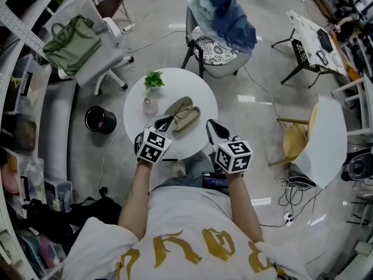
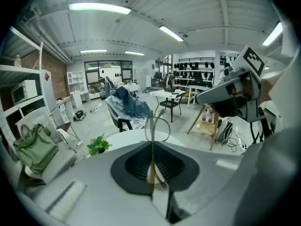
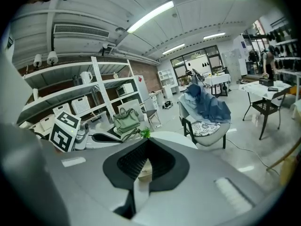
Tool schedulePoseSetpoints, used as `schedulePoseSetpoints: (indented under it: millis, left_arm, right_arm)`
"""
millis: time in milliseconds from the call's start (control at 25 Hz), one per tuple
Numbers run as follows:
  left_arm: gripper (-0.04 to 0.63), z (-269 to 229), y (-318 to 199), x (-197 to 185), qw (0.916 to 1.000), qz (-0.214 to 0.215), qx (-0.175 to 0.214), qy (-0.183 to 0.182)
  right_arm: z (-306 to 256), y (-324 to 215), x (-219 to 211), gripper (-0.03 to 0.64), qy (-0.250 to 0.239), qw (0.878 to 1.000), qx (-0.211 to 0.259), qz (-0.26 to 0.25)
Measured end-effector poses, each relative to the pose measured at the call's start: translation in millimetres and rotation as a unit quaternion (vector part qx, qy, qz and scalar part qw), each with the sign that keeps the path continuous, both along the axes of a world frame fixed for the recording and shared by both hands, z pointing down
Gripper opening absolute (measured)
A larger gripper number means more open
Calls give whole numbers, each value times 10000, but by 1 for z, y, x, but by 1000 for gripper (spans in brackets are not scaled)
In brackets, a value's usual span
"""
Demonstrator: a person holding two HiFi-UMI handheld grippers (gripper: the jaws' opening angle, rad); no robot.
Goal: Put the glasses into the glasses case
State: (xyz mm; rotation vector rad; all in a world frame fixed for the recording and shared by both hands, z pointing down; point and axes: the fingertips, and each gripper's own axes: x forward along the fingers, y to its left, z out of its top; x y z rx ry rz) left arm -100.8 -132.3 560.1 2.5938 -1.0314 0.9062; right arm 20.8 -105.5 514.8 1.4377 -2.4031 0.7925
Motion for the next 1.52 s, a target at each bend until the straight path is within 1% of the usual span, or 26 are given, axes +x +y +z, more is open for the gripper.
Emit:
schedulePoseSetpoints:
  millis: [280, 520, 800, 1080, 1280, 1520]
  left_arm:
    - [14, 14, -7, 6, 9991, 228, -128, -339]
    - [14, 33, -18, 11, 9981, 298, -318, -438]
    - [14, 60, -27, 14, 9963, 279, -570, -579]
    - [14, 87, -36, 17, 9930, 216, -821, -824]
    - [15, 108, -43, 20, 9896, 273, -931, -1059]
    - [15, 129, -51, 22, 9852, 276, -1077, -1303]
  right_arm:
    - [2, -24, -9, 20, -66, 9997, -10, -219]
    - [16, -40, -1, 20, -93, 9997, -162, -164]
    - [37, -52, 10, 20, -62, 9990, -387, -198]
    - [59, -59, 11, 20, -68, 9972, -675, -300]
    - [73, -66, 19, 20, -53, 9960, -833, -319]
    - [94, -70, 23, 20, 198, 9932, -1017, -526]
